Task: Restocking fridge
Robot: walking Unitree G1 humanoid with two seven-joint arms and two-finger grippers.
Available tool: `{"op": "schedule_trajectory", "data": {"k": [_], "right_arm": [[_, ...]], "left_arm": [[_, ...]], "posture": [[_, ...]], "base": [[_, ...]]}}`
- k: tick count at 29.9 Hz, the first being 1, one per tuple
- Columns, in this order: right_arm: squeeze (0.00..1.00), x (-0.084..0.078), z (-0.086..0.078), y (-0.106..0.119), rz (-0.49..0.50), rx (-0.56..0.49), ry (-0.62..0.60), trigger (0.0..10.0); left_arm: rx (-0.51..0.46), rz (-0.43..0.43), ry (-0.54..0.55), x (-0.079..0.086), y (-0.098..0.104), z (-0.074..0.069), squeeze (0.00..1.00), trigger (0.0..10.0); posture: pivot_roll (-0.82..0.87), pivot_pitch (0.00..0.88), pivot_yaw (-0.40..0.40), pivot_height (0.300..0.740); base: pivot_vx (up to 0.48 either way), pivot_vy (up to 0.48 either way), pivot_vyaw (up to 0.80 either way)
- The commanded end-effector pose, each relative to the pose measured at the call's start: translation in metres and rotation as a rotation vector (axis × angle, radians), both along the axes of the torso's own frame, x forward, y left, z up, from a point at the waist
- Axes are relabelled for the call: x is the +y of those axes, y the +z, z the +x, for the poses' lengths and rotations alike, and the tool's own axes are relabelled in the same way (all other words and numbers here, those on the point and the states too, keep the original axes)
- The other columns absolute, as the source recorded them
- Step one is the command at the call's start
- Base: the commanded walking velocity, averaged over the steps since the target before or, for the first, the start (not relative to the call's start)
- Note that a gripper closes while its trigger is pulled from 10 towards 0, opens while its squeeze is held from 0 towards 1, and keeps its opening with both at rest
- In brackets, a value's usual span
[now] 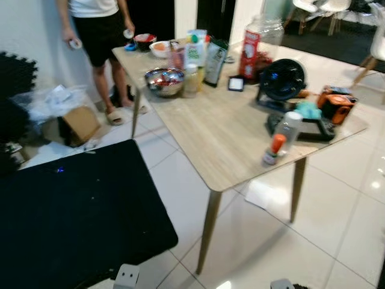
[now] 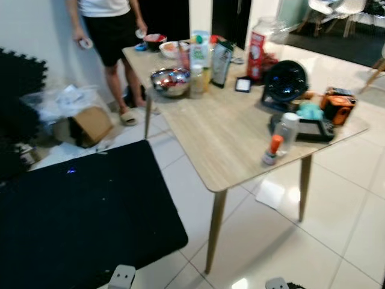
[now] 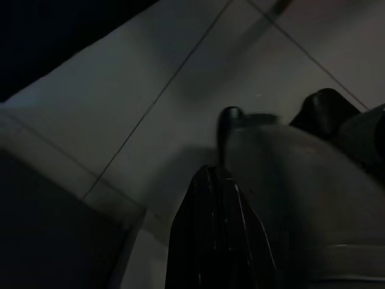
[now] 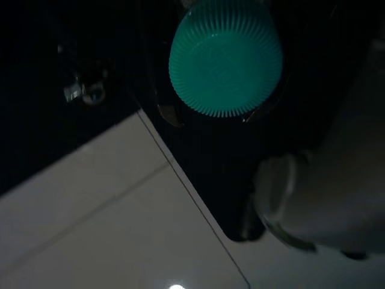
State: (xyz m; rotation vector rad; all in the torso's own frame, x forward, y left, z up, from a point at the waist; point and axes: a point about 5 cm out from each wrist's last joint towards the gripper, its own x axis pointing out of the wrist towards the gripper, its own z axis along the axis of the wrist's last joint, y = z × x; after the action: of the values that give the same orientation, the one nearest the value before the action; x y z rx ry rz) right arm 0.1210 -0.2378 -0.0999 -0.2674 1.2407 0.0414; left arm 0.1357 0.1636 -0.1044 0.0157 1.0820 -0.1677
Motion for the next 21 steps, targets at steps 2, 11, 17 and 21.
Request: {"op": "schedule_trajectory", "data": {"k": [2,11,17,21], "right_arm": [[0.0,-0.0001,-0.0028,-0.0008,0.007,0.006,-0.011,10.0],[0.0,0.001,-0.0019,-0.0007,0.016,0.01,0.006,10.0],[0.0,0.002,-0.0003,-0.0005,0.018,0.009,0.016,10.0],[0.0,0.0027,0.0008,-0.0003,0.021,0.008,0.025,10.0]], "left_arm": [[0.027,0.012,-0.009,0.0027,-0.0021,-0.0058,0.0,10.0],[0.022,0.019,-0.019,0.0031,-0.0013,-0.0035,0.0,10.0],[0.021,0.022,-0.02,0.0036,-0.0011,-0.0029,0.0,10.0],[0.021,0.021,-0.016,0.0036,-0.0012,-0.0031,0.0,10.0]], "posture": [[-0.06,0.0,0.002,0.74],[-0.06,0.0,0.0,0.74],[-0.06,0.0,-0.001,0.74],[-0.06,0.0,-0.003,0.74]], "base": [[0.0,0.0,0.77],[0.0,0.0,0.77],[0.0,0.0,0.77],[0.0,0.0,0.77]]}}
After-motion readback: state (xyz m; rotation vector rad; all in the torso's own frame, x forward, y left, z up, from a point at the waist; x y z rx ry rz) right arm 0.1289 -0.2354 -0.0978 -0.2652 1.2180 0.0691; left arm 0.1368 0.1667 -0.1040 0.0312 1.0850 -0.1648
